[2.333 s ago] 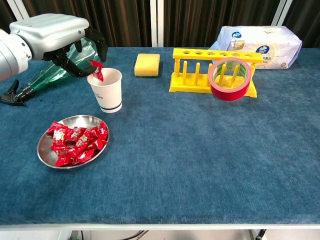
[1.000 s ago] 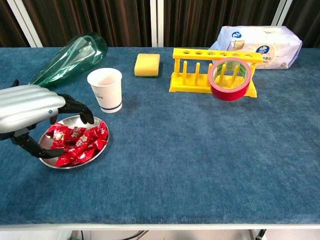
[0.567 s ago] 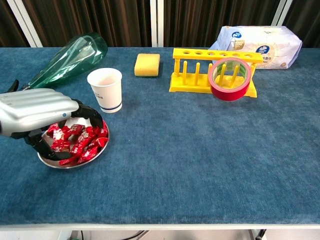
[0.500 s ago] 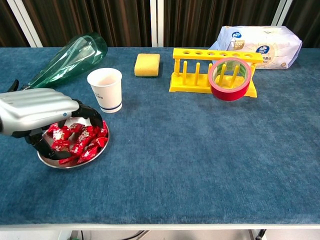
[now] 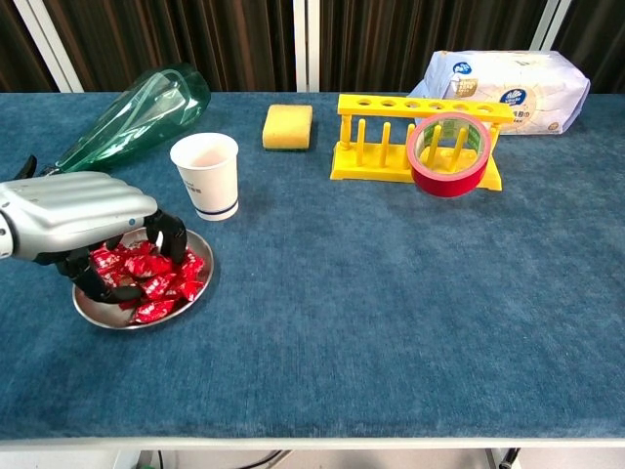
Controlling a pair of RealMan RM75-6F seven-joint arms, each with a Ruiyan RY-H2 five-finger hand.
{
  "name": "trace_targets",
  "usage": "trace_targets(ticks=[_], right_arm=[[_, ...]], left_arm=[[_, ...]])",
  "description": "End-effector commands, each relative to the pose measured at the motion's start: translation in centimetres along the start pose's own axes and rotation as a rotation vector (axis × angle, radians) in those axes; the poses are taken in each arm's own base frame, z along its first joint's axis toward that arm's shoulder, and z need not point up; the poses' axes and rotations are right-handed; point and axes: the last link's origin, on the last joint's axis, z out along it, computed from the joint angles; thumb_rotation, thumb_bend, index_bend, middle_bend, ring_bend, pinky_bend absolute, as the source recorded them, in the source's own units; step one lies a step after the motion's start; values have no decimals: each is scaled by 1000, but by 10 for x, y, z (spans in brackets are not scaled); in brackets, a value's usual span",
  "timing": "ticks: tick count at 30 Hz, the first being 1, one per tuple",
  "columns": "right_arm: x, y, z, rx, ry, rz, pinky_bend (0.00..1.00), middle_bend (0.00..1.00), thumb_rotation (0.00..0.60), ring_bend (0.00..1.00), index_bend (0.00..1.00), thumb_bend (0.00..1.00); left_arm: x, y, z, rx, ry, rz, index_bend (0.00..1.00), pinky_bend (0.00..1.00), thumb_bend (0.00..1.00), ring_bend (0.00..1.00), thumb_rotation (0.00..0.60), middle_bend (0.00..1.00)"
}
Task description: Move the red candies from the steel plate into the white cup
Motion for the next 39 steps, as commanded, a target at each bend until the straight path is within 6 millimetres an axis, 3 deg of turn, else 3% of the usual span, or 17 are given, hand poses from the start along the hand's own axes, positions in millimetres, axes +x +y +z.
trace_targets(ticks=[1, 15, 24, 33, 39], right_arm=[[0, 0, 0, -1, 1, 0, 0, 0, 600, 0, 0, 186], [-1, 0, 0, -3, -2, -2, 0, 0, 600, 0, 0, 187], [0, 0, 0, -4, 2, -2, 0, 0, 600, 0, 0, 189], [-1, -1, 1, -6, -1, -5, 0, 0, 600, 0, 0, 190], [-1, 0, 2, -9, 0, -4, 0, 0, 600, 0, 0, 190]], left_arm=[[0, 0, 0, 0, 2, 5, 424, 521, 315, 354, 600, 407], [-2, -1, 3, 15, 13, -9, 549, 569, 325, 465, 600, 525], [8, -2, 1, 15, 45, -61, 595, 588, 350, 506, 600, 566], [29, -6, -3, 14, 69, -96, 603, 590, 362, 512, 600, 574], [57, -8, -3, 16, 88, -138, 604, 590, 363, 513, 600, 574]])
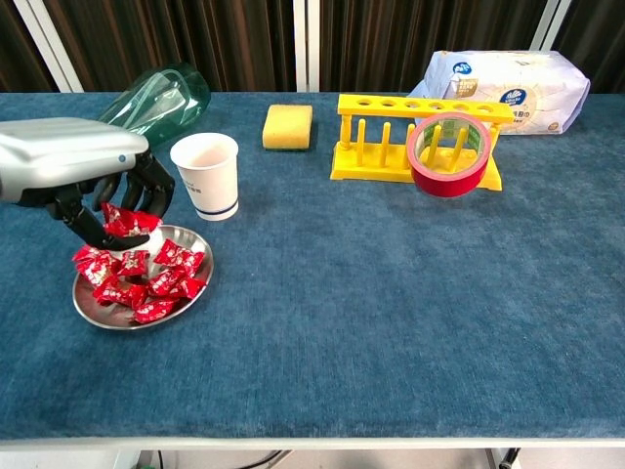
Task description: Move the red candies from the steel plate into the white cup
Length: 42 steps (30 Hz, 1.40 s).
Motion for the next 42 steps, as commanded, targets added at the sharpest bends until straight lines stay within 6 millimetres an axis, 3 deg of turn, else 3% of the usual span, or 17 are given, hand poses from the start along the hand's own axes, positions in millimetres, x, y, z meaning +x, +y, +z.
trace_targets(ticks=[1, 8, 14, 25, 36, 42], right_arm=[[0, 0, 0, -1, 0, 0, 0, 0, 600, 0, 0, 190], [2, 1, 0, -6, 8, 5, 0, 0, 600, 0, 0, 193], [2, 2, 1, -7, 5, 7, 0, 0, 600, 0, 0, 196], [2, 1, 0, 6, 6, 12, 0, 0, 600, 0, 0, 198], [4, 3, 0, 6, 13, 16, 0, 0, 600, 0, 0, 198], [3, 3, 0, 6, 10, 13, 0, 0, 600, 0, 0, 198]], left_arm=[[18, 0, 3, 2, 19, -22, 603, 591, 362, 513, 600, 574], [57, -2, 12, 34, 103, 1, 603, 593, 365, 511, 600, 573], [78, -5, 35, 58, 123, -24, 603, 593, 381, 510, 600, 570], [66, 4, 78, 42, 70, -85, 604, 598, 384, 510, 600, 570], [56, -8, 90, 70, 69, -141, 598, 601, 385, 497, 600, 560], [53, -9, 89, 60, 58, -132, 522, 601, 388, 448, 600, 509]])
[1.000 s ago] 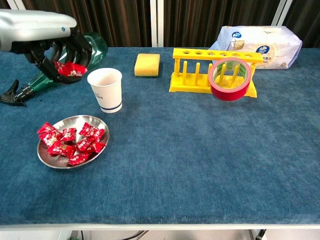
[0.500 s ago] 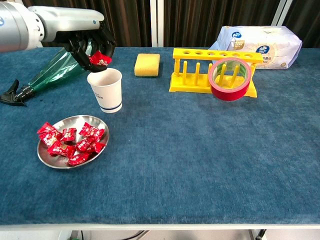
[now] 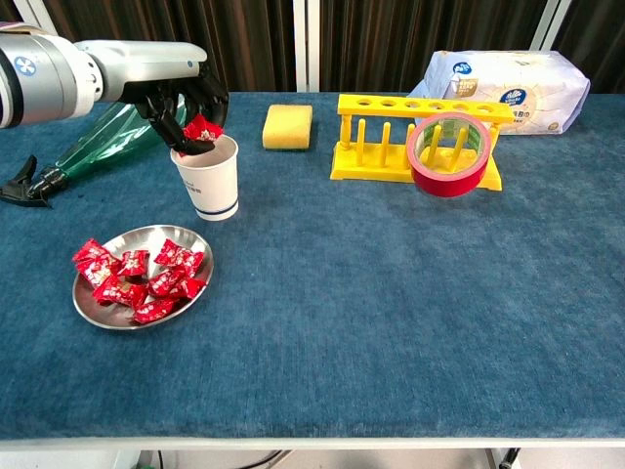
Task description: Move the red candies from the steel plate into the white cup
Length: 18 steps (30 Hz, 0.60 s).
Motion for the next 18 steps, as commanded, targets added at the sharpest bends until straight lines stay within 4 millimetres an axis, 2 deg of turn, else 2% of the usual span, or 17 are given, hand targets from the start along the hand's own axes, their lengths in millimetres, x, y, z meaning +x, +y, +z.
trace_targets(ticks=[1, 6, 14, 18], right_arm=[[0, 0, 0, 1, -2, -1, 0, 0, 600, 0, 0, 198], [0, -1, 0, 0, 0, 0, 0, 0, 600, 0, 0, 198], [0, 0, 0, -1, 0, 0, 0, 0, 600, 0, 0, 198], [0, 0, 0, -2, 1, 0, 0, 0, 600, 0, 0, 198]], left_arm=[[-1, 0, 0, 0, -2, 0, 510, 601, 388, 443, 600, 502], [0, 0, 0, -2, 9, -13, 426, 600, 387, 418, 600, 431], [-2, 2, -3, -17, 14, 4, 406, 599, 378, 409, 600, 410], [3, 4, -11, -35, 36, 19, 399, 597, 378, 397, 600, 399]])
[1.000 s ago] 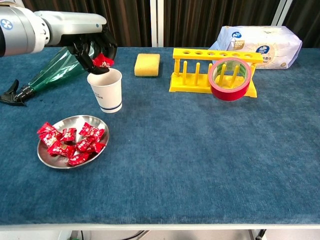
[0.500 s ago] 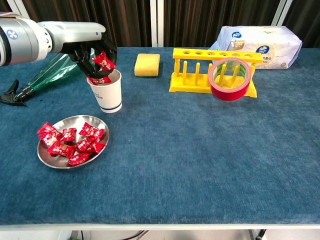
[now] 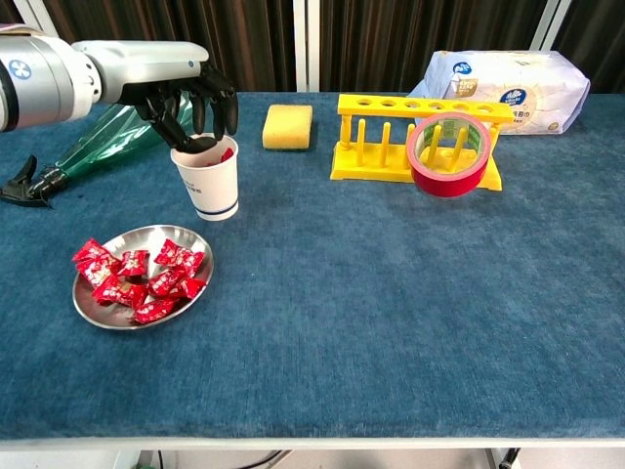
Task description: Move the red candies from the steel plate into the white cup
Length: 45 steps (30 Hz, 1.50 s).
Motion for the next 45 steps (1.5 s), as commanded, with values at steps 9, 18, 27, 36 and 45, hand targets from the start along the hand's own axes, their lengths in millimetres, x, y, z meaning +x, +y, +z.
trace_targets(ticks=[9, 18, 27, 36, 45], right_arm=[[-1, -1, 0, -2, -4, -3, 0, 0, 600, 0, 0, 199], [-3, -3, -1, 0, -5, -11, 0, 0, 600, 0, 0, 198], [-4, -4, -1, 3, -6, -11, 0, 0, 600, 0, 0, 197], [-1, -2, -2, 1, -2, -4, 0, 0, 600, 0, 0, 198], [-2, -2, -1, 2, -12, -8, 0, 0, 600, 0, 0, 198]], left_arm=[[15, -3, -68, -30, 95, 128, 397, 573, 337, 392, 600, 406], [-25, -17, -121, -24, -83, 213, 371, 549, 219, 387, 600, 398], [-59, -11, -125, -99, -176, 246, 163, 414, 178, 184, 562, 196], [-73, -10, -110, -102, -170, 309, 141, 404, 178, 150, 536, 163], [-73, -15, -108, -63, -208, 380, 159, 405, 179, 152, 539, 171]])
